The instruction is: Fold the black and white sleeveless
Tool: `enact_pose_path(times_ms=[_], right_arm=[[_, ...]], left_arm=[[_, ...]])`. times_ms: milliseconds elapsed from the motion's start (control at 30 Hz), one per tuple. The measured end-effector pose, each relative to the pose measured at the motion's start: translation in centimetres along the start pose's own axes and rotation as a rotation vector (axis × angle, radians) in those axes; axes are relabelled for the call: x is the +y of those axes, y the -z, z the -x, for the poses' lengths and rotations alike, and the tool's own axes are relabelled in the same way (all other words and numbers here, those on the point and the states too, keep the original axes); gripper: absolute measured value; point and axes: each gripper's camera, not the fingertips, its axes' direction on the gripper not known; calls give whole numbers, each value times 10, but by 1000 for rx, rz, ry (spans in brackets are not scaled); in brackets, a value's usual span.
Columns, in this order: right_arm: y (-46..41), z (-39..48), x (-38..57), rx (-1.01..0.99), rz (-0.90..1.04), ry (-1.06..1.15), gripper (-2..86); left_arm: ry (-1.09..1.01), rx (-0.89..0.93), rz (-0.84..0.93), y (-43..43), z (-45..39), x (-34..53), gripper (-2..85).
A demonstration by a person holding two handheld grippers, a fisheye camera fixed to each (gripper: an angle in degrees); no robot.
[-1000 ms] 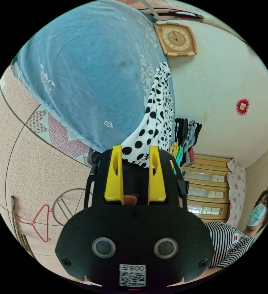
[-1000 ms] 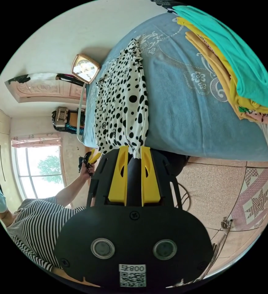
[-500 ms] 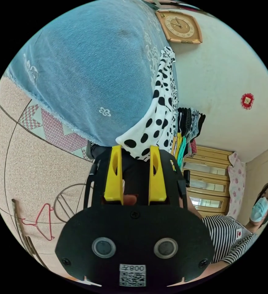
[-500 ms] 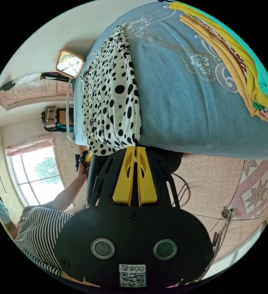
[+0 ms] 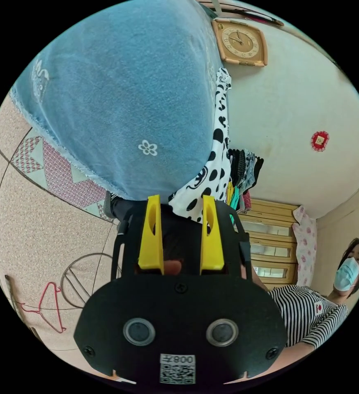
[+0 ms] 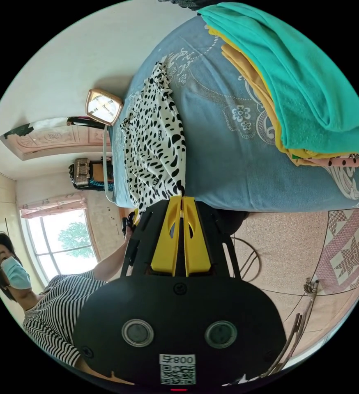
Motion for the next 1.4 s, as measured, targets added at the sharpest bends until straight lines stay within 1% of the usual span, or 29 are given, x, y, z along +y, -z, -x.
enact_pose_path(times_ms=[100,200,233,367,433,567,667,733,767,833,867,900,933,967,1033,1133,1267,1367,1400], right_arm=[[2,-6,7,2,5,-16,2],[7,-12,16,-17,0,-29,2],[10,-14,20,-24,-1,-29,2],[17,-15,33,-35,-6,-13,2],[21,-14,38,-57,-14,2,2],[31,0,27,-90,-30,61,2],[55,28,-8,-108,-82,146,2],[87,67,-44,-89,-137,245,2],[96,79,-53,-81,-152,272,2],[138,133,-81,-73,-227,395,2],[150,147,-85,-70,-249,426,2],[172,175,-91,-61,-294,483,2],[194,200,-92,-52,-336,538,2],[204,212,-91,-50,-354,565,2],[239,248,-79,-39,-417,662,2],[267,268,-51,-53,-464,755,2],[273,256,-11,-86,-469,805,2],[259,222,19,-121,-431,784,2],[249,204,31,-118,-414,760,2]], left_arm=[[-9,39,-13,3,-10,6,87],[-22,32,0,12,-25,17,41],[-28,59,-20,21,-32,23,35],[-73,138,-89,52,-64,46,25],[-124,164,-117,65,-95,53,23],[-185,197,-155,72,-146,31,21],[-259,164,-139,63,-209,-28,21],[-329,118,-134,54,-281,-90,21],[-355,113,-145,54,-303,-105,21],[-470,119,-179,56,-402,-157,21],[-508,120,-190,57,-431,-166,21],[-585,113,-205,62,-486,-180,21],[-657,98,-220,67,-539,-187,21],[-693,91,-230,71,-564,-188,22],[-813,77,-259,85,-643,-181,22],[-914,83,-279,103,-698,-152,22],[-982,79,-246,110,-702,-101,22],[-968,61,-179,102,-663,-60,22],[-945,63,-155,97,-637,-44,23]])
